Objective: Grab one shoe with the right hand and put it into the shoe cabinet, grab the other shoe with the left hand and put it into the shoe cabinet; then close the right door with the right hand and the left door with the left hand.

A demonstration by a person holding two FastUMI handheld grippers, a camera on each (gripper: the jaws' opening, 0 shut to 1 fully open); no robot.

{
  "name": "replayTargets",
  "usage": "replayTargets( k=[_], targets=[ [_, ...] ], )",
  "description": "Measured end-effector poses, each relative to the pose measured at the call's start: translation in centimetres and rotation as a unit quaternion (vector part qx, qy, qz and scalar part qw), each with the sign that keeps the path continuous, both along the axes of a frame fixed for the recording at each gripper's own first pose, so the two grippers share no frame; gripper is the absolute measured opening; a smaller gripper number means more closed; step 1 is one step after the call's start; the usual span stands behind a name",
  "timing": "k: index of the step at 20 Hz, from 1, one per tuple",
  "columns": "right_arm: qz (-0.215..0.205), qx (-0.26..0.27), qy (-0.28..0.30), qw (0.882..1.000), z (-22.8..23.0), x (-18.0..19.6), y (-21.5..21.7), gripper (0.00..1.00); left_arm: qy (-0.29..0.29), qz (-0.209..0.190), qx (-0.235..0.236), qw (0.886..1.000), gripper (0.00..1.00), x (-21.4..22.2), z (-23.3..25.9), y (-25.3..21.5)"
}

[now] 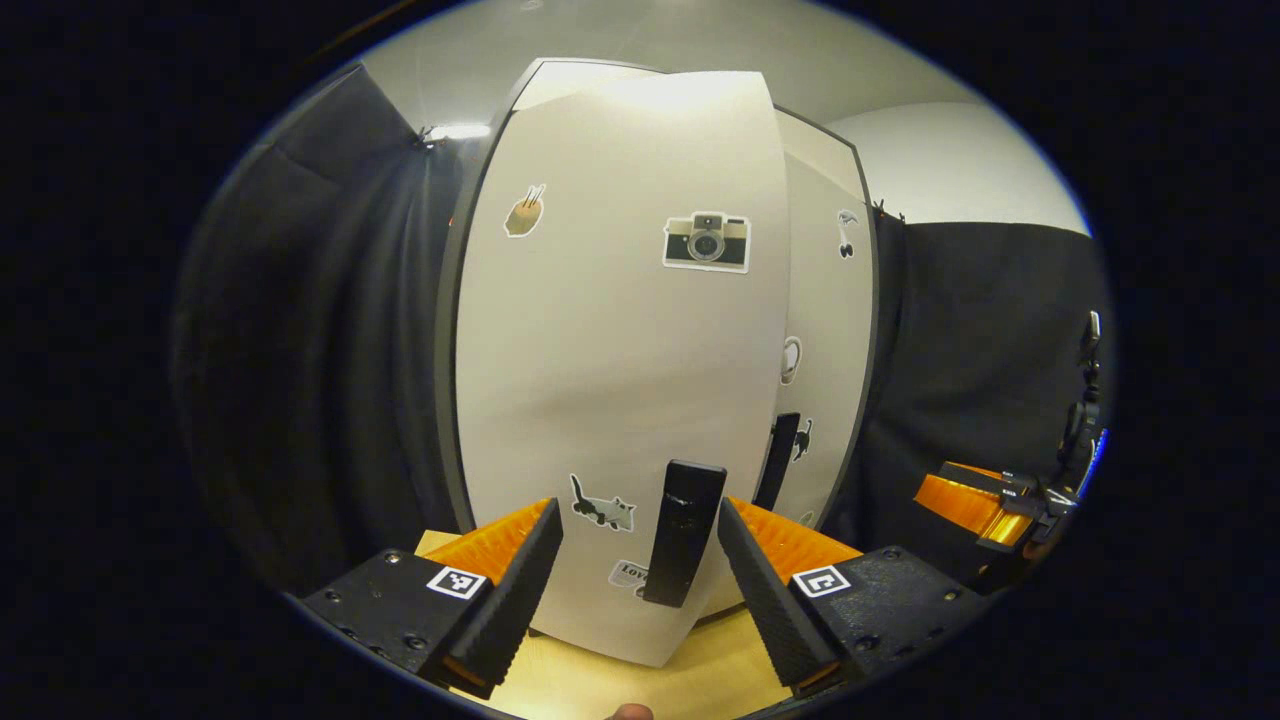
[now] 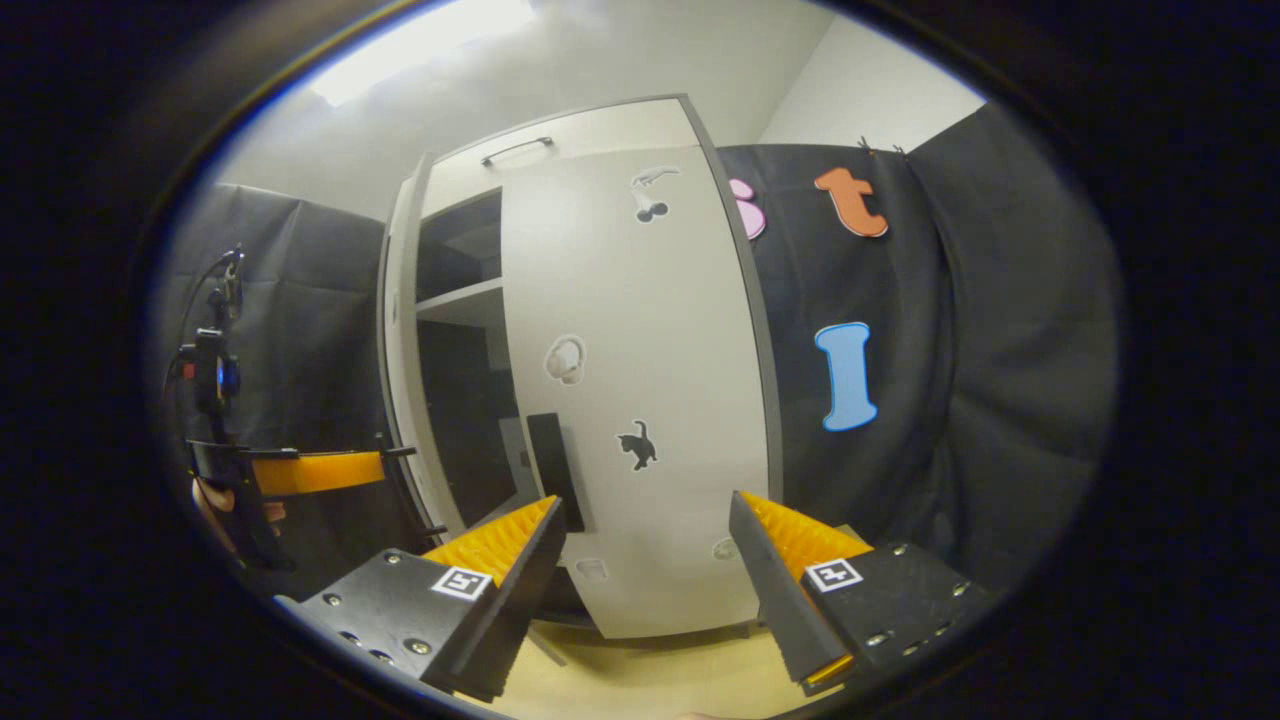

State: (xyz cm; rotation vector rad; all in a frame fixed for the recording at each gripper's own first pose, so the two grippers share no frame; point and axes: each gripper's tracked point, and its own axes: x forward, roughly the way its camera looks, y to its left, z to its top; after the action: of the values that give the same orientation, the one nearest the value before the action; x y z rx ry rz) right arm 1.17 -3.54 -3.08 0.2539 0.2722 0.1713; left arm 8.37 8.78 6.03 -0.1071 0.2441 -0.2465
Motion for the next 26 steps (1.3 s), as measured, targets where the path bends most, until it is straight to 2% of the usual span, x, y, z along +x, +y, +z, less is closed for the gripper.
replayTargets(
  k=[7, 12, 22, 26],
  targets=[
    [-0.013, -0.007, 0.001, 1.000, 0.0, 0.4, -0.4, 0.98, -0.005, 0.003, -0.017, 1.000, 0.96, 0.6, 0.2, -0.3],
    [-0.018, -0.019, -0.005, 1.000, 0.6, 1.4, 0.8, 0.98, -0.006, 0.013, -0.018, 1.000, 0.95, 0.6, -0.3, -0.4],
    [-0.035, -0.032, -0.017, 0.999, 1.9, 2.4, 2.6, 0.98, -0.028, 0.062, -0.005, 0.998, 0.95, 0.7, -0.1, 0.3],
    [-0.039, -0.029, -0.018, 0.999, 2.3, 2.4, 2.8, 0.98, -0.028, 0.069, -0.002, 0.997, 0.95, 0.1, -0.5, 0.5]
  ],
)
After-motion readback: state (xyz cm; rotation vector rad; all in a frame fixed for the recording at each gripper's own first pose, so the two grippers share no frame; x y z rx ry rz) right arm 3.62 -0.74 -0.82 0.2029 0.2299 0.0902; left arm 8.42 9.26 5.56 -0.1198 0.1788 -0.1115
